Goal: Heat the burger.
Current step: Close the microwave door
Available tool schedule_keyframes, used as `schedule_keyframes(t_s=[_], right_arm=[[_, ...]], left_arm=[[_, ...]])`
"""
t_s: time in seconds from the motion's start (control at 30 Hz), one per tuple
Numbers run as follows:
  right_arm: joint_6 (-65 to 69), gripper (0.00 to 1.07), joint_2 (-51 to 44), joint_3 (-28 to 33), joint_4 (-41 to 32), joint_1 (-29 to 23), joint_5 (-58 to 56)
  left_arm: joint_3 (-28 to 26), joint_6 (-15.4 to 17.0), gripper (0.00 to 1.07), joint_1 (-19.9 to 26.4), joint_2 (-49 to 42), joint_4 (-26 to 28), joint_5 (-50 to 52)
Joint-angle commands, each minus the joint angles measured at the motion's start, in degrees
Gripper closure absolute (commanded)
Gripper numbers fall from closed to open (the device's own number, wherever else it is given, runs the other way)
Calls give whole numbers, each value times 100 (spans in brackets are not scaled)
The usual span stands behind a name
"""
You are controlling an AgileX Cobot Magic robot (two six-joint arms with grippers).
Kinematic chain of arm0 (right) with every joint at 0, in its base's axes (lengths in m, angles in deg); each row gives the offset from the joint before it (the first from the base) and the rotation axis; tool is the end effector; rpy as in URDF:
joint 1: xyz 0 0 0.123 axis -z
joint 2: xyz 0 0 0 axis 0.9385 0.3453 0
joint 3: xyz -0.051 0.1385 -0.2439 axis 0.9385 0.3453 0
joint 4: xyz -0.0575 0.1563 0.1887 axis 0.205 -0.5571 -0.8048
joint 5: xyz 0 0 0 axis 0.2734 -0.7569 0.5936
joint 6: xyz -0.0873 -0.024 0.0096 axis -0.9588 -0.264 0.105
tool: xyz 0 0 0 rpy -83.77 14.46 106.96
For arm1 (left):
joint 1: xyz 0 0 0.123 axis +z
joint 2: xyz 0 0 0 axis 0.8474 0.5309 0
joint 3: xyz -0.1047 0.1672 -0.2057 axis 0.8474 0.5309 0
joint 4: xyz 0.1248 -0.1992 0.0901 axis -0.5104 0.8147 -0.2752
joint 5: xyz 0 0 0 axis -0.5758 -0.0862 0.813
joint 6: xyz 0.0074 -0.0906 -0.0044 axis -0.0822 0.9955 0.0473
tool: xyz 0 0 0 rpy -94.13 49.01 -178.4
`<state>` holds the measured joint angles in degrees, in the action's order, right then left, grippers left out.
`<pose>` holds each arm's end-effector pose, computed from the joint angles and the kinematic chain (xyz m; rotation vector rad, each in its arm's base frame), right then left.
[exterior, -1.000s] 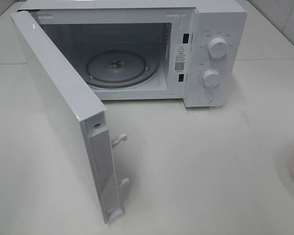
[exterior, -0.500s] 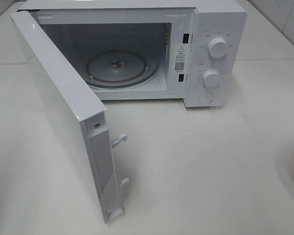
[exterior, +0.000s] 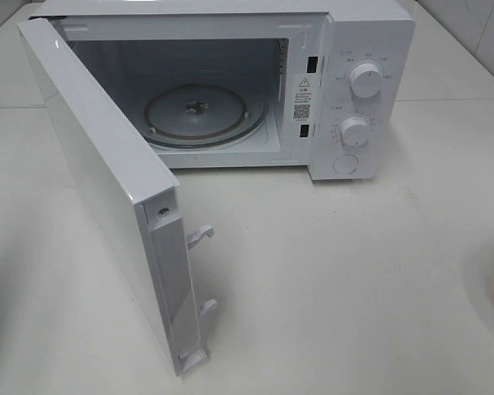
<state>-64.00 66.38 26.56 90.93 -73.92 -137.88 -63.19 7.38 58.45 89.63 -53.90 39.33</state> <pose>-0.0012 -0.0017 0.2828 -0.0040 1.9570 0.0673 0.1344 0.0020 0.2885 0.0207 1.6409 0.0447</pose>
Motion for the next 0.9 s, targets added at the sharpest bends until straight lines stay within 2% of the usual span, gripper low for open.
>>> schedule_keyframes(t_s=[0.03,0.13,0.2,0.3,0.4,0.47,0.5,0.57,0.67,0.73,0.83,0.9], right_arm=[[-46,64,-160,17,11,29,57],[-46,64,-160,17,11,29,57],[-46,64,-160,17,11,29,57],[-46,64,-160,17,11,29,57],[-46,64,-160,17,11,29,57],[-46,64,-160,17,11,29,57],[-46,64,-160,17,11,29,57],[-46,64,-160,17,11,29,57],[-46,64,-160,17,11,29,57],[-46,64,-160,17,11,29,57],[-46,64,-160,17,11,29,57],[-46,64,-160,17,11,29,57]], left_arm=[[407,23,107,11,476,-6,1324],[470,23,107,11,579,-6,1530],[647,23,107,11,997,-6,2240],[688,23,107,11,1312,-29,2532],[688,183,107,11,1742,-155,2945],[688,539,107,11,2326,-344,3386],[688,539,107,11,2326,-344,3386],[688,888,107,11,2733,-688,3587],[688,991,107,11,2865,-854,3667],[688,1295,107,11,3323,-1513,4120],[682,1335,107,11,3449,-1656,4240],[665,1341,107,11,3942,-1908,4555]])
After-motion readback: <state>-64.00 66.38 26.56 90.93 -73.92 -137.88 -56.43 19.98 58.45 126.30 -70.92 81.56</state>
